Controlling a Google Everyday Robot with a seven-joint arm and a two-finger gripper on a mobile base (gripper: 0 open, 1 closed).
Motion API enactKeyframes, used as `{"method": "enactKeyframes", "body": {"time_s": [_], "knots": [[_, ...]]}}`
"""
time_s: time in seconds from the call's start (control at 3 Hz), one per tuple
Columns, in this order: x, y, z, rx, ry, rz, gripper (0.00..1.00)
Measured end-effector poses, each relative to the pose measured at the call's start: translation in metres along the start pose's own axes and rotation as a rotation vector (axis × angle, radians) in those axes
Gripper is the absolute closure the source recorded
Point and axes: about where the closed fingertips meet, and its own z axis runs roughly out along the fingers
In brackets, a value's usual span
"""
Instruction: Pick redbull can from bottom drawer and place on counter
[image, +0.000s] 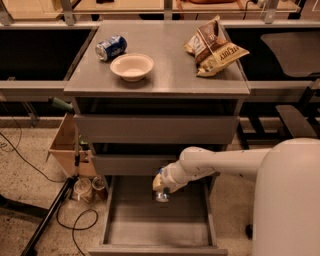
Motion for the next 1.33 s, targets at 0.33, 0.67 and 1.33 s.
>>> {"method": "enactKeyframes", "body": {"time_s": [0.33,0.67,1.33], "knots": [[0.000,0.000,0.000,-0.001,-0.001,-0.001,1.00],[0.000,-0.010,-0.027,0.040,-0.027,0.016,1.00],[0.051,-0.031,-0.154,0.247,-0.148,0.094,1.00]]}}
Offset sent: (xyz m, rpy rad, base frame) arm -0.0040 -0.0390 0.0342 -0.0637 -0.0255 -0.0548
